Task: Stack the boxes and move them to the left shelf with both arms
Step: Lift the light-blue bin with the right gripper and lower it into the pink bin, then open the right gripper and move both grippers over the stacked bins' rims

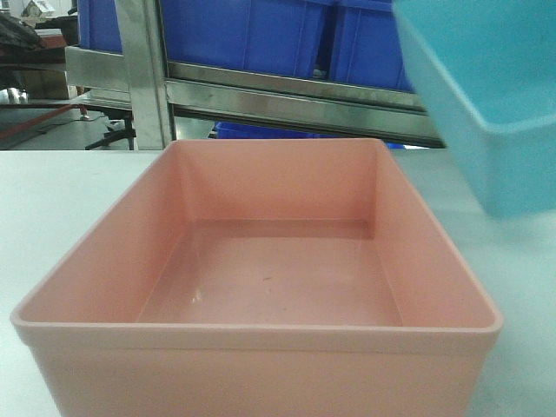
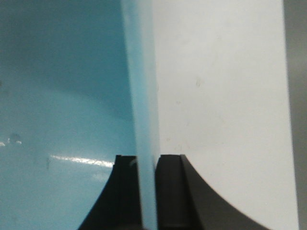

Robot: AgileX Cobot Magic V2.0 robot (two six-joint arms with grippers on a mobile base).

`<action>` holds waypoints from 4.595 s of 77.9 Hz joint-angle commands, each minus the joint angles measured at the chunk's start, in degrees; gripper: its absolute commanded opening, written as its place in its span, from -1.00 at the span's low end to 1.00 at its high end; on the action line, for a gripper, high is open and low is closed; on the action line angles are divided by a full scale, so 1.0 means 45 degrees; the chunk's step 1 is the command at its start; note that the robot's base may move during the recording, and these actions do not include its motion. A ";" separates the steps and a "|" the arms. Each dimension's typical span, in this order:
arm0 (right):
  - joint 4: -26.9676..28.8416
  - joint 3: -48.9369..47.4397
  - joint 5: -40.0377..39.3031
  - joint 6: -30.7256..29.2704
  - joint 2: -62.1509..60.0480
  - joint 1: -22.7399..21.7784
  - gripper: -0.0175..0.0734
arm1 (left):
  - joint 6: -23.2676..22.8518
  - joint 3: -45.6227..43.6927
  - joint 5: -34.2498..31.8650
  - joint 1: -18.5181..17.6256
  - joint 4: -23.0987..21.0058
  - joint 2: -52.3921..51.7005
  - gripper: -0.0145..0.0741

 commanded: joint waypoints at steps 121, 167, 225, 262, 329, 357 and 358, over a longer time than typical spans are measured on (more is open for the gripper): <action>0.0265 0.4581 -0.1489 0.9643 -0.2237 0.9667 -0.49 | 0.0035 -0.0374 -0.0924 0.0025 -0.0215 0.0105 -0.23; 0.0264 0.4749 -0.1195 0.9643 -0.2528 0.9512 -0.49 | 0.0035 -0.0374 -0.0915 0.0025 -0.0215 0.0105 -0.23; 0.0264 0.6433 -0.2498 0.9643 -0.2504 0.9494 -0.48 | 0.0035 -0.0374 -0.0895 0.0025 -0.0215 0.0105 -0.23; 0.0173 0.6507 -0.2615 0.9426 -0.2504 0.9508 0.18 | 0.0035 -0.0374 -0.0895 0.0025 -0.0215 0.0105 -0.23; 0.0173 0.6507 -0.2406 0.9426 -0.2504 0.9508 0.18 | 0.0035 -0.0374 -0.1617 0.0025 -0.0672 0.0187 -0.23; -0.0580 0.6507 -0.1896 0.9426 -0.2504 0.9508 0.18 | 0.0555 -0.0566 -0.2015 0.0025 -0.3551 0.1507 -0.23; -0.0580 0.6507 -0.1853 0.9426 -0.2504 0.9508 0.18 | 0.0739 -0.0620 -0.1918 0.0025 -0.3551 0.1624 -0.23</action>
